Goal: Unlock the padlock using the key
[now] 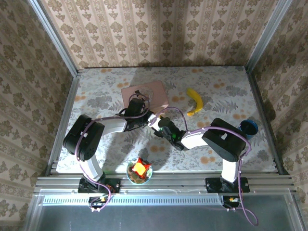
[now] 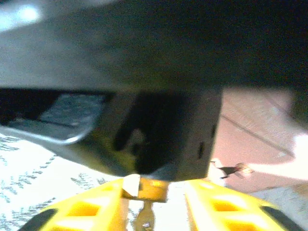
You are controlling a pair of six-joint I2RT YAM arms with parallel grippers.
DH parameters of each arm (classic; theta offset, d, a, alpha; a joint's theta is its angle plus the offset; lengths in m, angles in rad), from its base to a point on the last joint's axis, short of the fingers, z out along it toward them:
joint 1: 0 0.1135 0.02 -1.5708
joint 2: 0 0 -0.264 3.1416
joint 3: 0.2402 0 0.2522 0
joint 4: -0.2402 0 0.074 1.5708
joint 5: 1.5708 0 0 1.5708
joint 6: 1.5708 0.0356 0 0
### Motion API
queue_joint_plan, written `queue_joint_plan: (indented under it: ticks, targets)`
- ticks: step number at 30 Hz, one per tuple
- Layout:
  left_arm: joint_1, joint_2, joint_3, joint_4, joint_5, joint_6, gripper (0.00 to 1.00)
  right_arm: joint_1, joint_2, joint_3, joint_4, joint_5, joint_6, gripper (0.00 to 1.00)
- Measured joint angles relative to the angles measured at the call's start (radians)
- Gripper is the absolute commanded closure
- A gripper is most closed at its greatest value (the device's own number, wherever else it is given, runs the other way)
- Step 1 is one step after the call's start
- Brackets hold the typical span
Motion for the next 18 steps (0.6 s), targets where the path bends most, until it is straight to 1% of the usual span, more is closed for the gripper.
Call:
queue_joint_plan:
  ticks: [2, 3, 4, 9, 14, 18]
  targets:
    - [0.0, 0.0, 0.0, 0.0, -0.001, -0.001, 1.0, 0.006, 0.0, -0.007, 0.0, 0.0, 0.003, 0.92]
    - [0.0, 0.0, 0.0, 0.0, -0.002, 0.0, 1.0, 0.007, 0.0, -0.008, -0.001, 0.0, 0.001, 0.97]
    - [0.0, 0.0, 0.0, 0.001, -0.005, 0.0, 1.0, 0.007, -0.001, -0.008, -0.003, -0.003, 0.002, 0.99]
    - [0.0, -0.001, 0.0, 0.0, 0.002, -0.003, 1.0, -0.01, -0.031, -0.007, -0.055, -0.061, 0.01, 1.0]
    - [-0.001, -0.002, 0.0, 0.0, 0.014, -0.004, 1.0, -0.045, -0.064, 0.006, -0.133, -0.153, 0.038, 1.0]
    - [-0.001, -0.002, 0.0, 0.001, 0.009, -0.003, 1.0, -0.087, -0.068, 0.037, -0.196, -0.256, 0.076, 1.0]
